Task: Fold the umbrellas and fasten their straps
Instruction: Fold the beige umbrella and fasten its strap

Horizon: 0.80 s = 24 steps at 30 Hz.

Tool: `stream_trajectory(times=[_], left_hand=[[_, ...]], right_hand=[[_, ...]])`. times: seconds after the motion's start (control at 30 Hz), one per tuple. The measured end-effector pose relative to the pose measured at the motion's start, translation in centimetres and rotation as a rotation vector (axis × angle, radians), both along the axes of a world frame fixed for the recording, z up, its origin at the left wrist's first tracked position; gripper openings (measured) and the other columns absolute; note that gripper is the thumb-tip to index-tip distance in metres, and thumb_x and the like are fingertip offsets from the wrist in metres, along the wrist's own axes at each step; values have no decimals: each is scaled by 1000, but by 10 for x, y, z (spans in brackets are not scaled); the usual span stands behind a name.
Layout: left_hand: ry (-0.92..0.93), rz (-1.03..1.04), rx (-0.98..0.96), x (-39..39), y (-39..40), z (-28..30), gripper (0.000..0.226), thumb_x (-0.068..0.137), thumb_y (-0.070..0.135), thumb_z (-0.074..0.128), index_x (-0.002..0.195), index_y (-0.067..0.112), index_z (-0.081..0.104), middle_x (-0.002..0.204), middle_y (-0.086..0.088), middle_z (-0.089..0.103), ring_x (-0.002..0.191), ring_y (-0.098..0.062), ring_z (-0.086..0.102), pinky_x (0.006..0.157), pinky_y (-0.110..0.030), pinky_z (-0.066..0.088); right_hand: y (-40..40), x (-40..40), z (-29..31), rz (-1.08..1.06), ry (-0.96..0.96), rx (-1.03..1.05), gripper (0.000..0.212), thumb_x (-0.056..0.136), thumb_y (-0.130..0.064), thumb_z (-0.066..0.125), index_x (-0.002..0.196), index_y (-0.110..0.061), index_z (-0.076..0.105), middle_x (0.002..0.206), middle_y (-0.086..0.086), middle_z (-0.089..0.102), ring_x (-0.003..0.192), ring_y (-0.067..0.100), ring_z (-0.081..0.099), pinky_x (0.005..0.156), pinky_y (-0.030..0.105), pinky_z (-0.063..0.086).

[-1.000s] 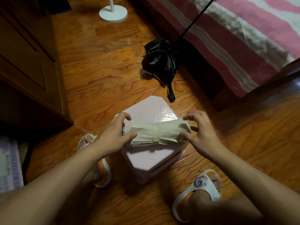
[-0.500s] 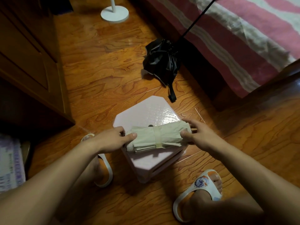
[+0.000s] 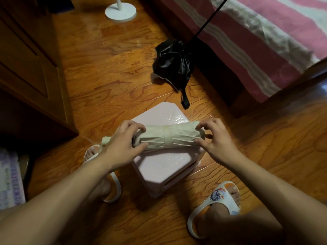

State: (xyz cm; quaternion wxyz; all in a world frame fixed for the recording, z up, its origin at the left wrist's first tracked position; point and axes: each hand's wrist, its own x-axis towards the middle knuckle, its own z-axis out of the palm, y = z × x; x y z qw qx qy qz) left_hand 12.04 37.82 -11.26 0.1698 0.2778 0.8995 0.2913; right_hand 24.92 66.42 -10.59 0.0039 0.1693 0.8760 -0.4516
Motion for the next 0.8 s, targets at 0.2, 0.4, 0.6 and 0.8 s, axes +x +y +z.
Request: stream_trajectory(times=[0.2,0.4,0.6,0.8], left_hand=[[-45,68,59,-1,7,-2,9,95,27,68,96,33,61,115,7,49,117,-19,46,100,-40,37],[-48,166,1,2,19,-2,10,98,22,60,89,22,55,106,5,49,108,-20,44,96,-43,39],[-79,169,40,-1,18,0,17,95,21,65,82,27,56,100,7,49,102,-20,48,95,-47,43],[-83,152,42,-1,15,-2,14,96,23,64,84,27,57,101,11,49,105,-20,47,98,-50,42]], right_hand=[[-1,1,1,-22,69,8,25,86,-9,76,89,-27,59,129,-6,44,123,15,47,99,39,55],[2,1,0,38,61,66,23,87,-18,75,105,-27,64,132,-6,46,122,13,49,98,37,56],[5,-4,4,-57,16,-53,19,88,-9,75,90,-25,64,126,-5,51,116,10,52,93,25,54],[0,-11,2,-41,-41,-2,14,87,-18,76,93,-26,66,127,-3,50,122,17,48,102,43,52]])
